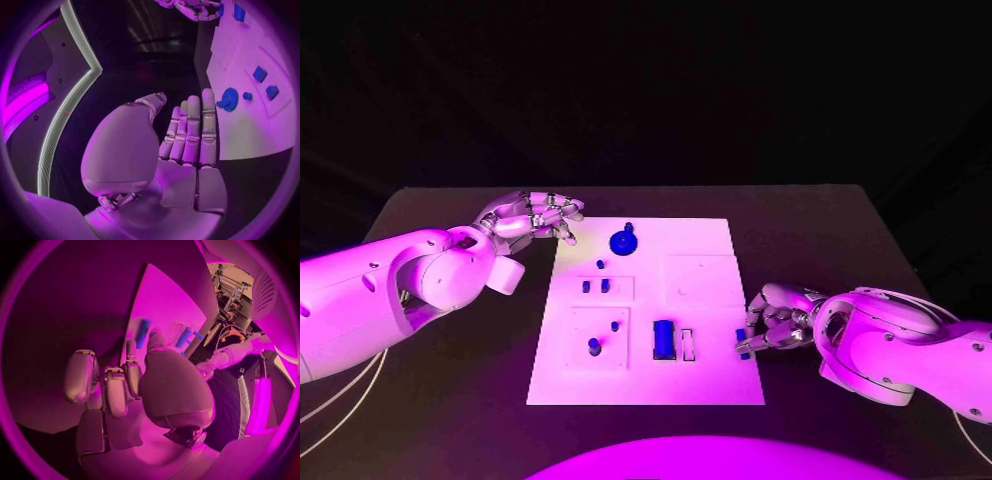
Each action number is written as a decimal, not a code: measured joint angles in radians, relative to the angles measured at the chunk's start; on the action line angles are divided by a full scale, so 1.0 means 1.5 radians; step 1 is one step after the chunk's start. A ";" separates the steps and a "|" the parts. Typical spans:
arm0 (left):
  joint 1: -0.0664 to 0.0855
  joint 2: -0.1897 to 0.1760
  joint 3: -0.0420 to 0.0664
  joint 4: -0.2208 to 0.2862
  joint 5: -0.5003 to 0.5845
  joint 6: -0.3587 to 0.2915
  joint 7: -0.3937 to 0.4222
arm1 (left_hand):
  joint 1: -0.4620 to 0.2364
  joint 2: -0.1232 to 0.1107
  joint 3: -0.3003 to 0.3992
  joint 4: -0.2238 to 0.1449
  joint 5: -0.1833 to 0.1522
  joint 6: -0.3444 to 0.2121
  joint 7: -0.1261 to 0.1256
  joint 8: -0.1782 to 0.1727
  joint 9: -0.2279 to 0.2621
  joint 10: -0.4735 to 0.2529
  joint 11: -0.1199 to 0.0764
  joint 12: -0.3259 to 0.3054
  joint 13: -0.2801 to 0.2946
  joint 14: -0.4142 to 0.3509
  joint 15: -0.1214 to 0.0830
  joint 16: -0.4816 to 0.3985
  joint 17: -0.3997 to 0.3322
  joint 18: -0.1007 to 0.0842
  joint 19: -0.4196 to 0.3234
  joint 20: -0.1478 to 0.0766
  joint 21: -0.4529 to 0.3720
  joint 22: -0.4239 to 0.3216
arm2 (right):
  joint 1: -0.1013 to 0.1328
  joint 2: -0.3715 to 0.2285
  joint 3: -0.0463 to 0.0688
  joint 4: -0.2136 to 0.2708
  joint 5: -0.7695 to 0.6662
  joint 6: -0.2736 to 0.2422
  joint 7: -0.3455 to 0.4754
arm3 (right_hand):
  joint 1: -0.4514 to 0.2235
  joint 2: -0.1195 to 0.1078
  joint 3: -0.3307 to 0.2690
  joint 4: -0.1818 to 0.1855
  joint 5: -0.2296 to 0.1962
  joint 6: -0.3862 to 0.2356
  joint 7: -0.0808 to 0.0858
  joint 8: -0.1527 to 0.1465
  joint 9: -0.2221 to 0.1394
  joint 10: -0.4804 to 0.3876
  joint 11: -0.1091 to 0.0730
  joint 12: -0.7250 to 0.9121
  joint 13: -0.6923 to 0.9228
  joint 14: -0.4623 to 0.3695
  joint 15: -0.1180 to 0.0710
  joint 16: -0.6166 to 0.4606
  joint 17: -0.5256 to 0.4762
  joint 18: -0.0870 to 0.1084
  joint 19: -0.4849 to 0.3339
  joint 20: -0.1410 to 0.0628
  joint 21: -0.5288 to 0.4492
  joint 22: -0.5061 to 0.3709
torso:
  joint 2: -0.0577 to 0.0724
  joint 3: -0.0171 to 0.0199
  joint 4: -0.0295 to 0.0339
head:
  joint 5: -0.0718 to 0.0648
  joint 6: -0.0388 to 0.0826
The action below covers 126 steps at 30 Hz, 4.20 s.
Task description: Assemble the parts on the task board
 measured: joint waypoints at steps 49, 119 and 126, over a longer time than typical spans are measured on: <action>0.000 -0.003 0.000 0.001 -0.001 -0.001 0.001 | 0.000 0.000 0.000 0.000 0.000 0.000 0.000 0.000 -0.001 0.000 0.000 0.000 -0.001 0.000 0.000 0.000 0.000 0.000 0.000 0.000 -0.003 -0.001 | -0.001 0.041 -0.001 0.006 0.072 -0.054 0.004 | 0.017 -0.044 0.365 0.013 0.002 0.007 -0.007 -0.032 -0.017 0.009 -0.018 -0.005 -0.008 0.001 -0.011 0.003 0.000 0.000 0.000 -0.010 0.031 0.000 | 0.000 0.0001 -0.0001 | 0.000 -0.002; 0.000 -0.003 0.000 0.002 -0.004 0.002 -0.008 | 0.003 0.003 -0.003 0.007 0.000 -0.002 -0.002 0.000 -0.002 0.000 0.000 0.002 -0.001 0.000 0.000 0.000 -0.001 0.000 0.005 0.000 -0.005 -0.002 | -0.001 0.129 -0.001 -0.024 0.213 -0.050 -0.006 | -0.189 -0.107 0.401 -0.003 -0.005 0.015 -0.010 -0.006 0.022 0.018 -0.013 0.003 -0.003 0.001 -0.011 0.003 0.000 0.000 0.000 -0.010 0.023 0.000 | 0.000 0.0003 -0.0006 | 0.007 -0.007; 0.000 -0.003 0.000 0.002 -0.003 0.004 -0.011 | 0.003 0.003 -0.003 0.007 0.000 -0.002 -0.002 0.000 -0.002 0.000 0.000 0.002 -0.001 0.000 0.000 0.000 -0.001 0.000 0.005 0.000 -0.005 -0.002 | -0.001 0.128 -0.001 -0.023 0.213 -0.050 -0.005 | -0.212 -0.107 0.362 0.000 -0.005 0.015 -0.010 -0.006 0.025 0.018 -0.013 0.003 -0.003 0.001 -0.011 0.003 0.000 0.000 0.000 -0.010 0.023 0.000 | 0.000 0.0003 -0.0006 | 0.007 -0.006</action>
